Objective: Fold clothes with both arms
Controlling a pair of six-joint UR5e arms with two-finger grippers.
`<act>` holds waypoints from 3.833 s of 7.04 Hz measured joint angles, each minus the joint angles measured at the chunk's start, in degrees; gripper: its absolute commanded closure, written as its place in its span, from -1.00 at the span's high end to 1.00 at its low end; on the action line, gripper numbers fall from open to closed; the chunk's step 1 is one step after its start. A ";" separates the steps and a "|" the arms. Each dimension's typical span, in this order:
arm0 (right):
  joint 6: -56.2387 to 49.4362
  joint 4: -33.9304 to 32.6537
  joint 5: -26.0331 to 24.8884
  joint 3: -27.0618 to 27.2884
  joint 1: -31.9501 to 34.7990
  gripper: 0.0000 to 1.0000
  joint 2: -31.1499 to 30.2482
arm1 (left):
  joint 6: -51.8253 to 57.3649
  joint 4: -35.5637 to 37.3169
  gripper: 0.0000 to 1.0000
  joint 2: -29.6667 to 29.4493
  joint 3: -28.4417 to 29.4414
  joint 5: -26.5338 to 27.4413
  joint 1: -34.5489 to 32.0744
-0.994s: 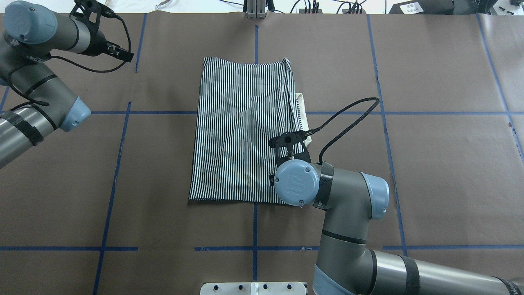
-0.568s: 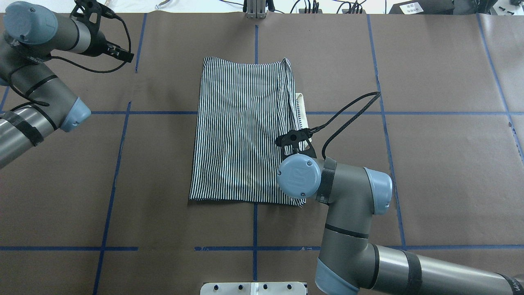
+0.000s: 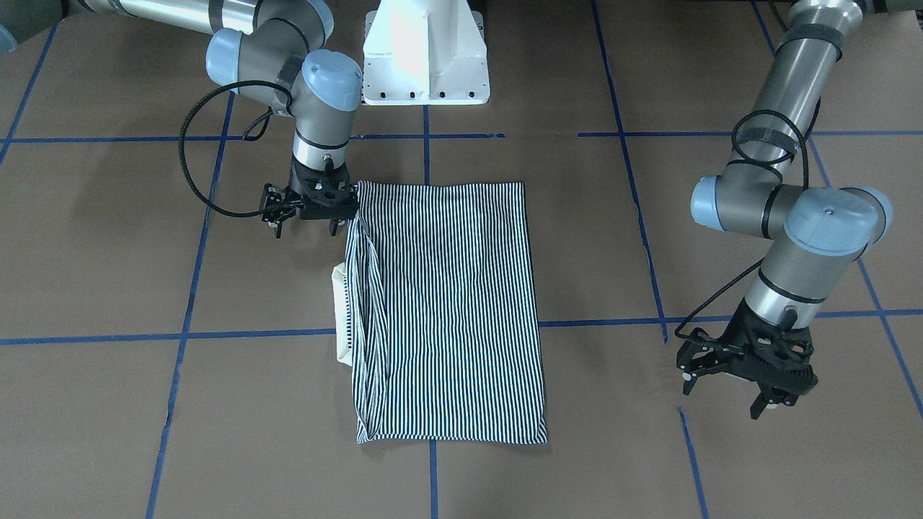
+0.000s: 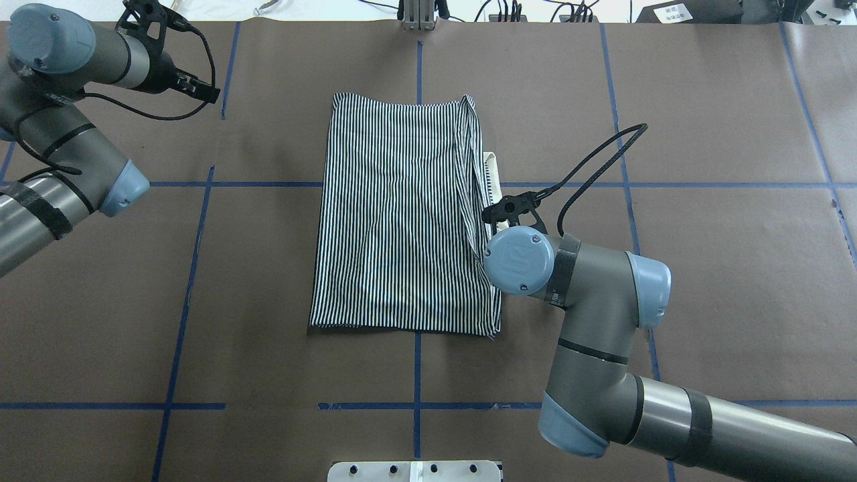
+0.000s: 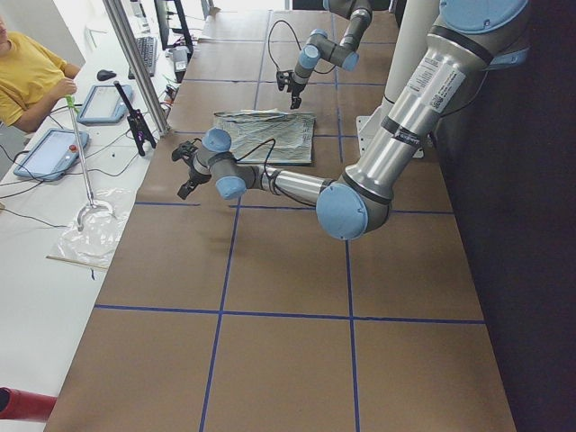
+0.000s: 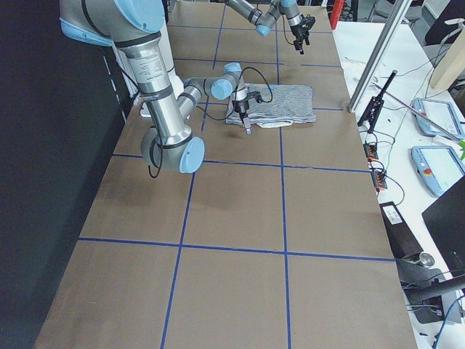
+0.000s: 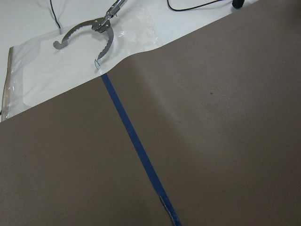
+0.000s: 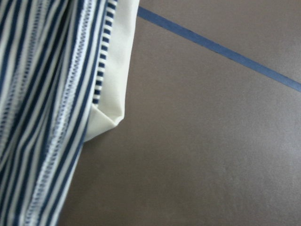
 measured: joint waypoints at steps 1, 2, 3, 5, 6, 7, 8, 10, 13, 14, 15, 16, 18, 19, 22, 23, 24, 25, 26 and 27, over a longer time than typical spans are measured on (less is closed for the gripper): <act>0.03 0.32 0.15 0.12 0.56 1.00 0.23 | 0.00 0.00 1.00 0.00 0.00 0.00 0.03; 0.82 0.49 0.41 -0.02 0.88 1.00 1.76 | 0.00 0.00 1.00 0.00 0.00 0.00 0.06; 2.79 0.56 0.69 -0.77 1.01 1.00 4.46 | 0.00 0.00 1.00 0.00 0.00 0.00 0.07; 7.31 1.69 1.21 -5.77 0.98 1.00 10.91 | 0.00 0.00 1.00 0.06 0.00 0.00 0.12; 8.40 4.33 1.25 -8.87 0.96 1.00 12.54 | -0.01 0.00 1.00 0.07 0.00 0.00 0.15; 8.59 6.30 1.37 -10.96 0.96 1.00 13.05 | -0.05 0.00 1.00 0.09 0.00 0.00 0.17; 8.25 6.57 1.83 -11.96 0.99 1.00 13.08 | -0.07 0.00 1.00 0.09 0.00 0.00 0.18; 7.12 4.55 2.69 -12.43 1.03 1.00 12.76 | -0.07 0.00 1.00 0.09 0.00 0.00 0.14; 4.31 2.65 3.35 -12.48 2.41 1.00 11.64 | -0.04 0.00 1.00 0.09 0.06 0.00 0.23; 2.68 1.51 3.77 -12.39 3.47 1.00 10.91 | -0.06 -0.02 1.00 0.08 0.11 0.00 0.37; 0.83 0.51 4.08 -11.95 4.68 1.00 9.78 | -0.08 -0.06 1.00 0.06 0.14 0.00 0.54; -1.05 0.03 4.38 -11.24 6.04 1.00 8.39 | -0.08 -0.07 1.00 0.06 0.16 0.00 0.65; -3.24 0.02 5.24 -8.32 7.98 1.00 5.73 | -0.08 -0.09 1.00 0.09 0.16 0.04 0.73; -3.51 0.41 6.10 -6.38 8.46 1.00 4.51 | -0.13 -0.11 1.00 0.09 0.10 0.02 0.76; -2.81 3.88 7.71 -2.42 9.22 1.00 2.77 | -0.69 -0.10 1.00 0.20 -0.38 -0.02 0.85; -0.39 8.53 9.65 0.16 9.42 1.00 1.61 | -2.26 0.23 1.00 0.69 -2.03 -0.39 0.87; 3.25 14.54 11.41 2.85 9.48 1.00 -0.72 | -6.10 0.75 1.00 1.75 -5.34 -2.07 0.91; 8.35 21.25 12.61 5.72 9.48 1.00 -4.13 | -11.83 1.37 1.00 3.42 -10.06 -4.37 1.74; 13.52 28.77 13.15 8.08 9.48 1.00 -8.36 | -18.48 3.13 1.00 5.58 -16.69 -5.39 4.52; 17.53 37.08 13.20 9.34 9.48 1.00 -13.08 | -26.01 6.10 1.00 7.69 -24.41 -5.14 9.02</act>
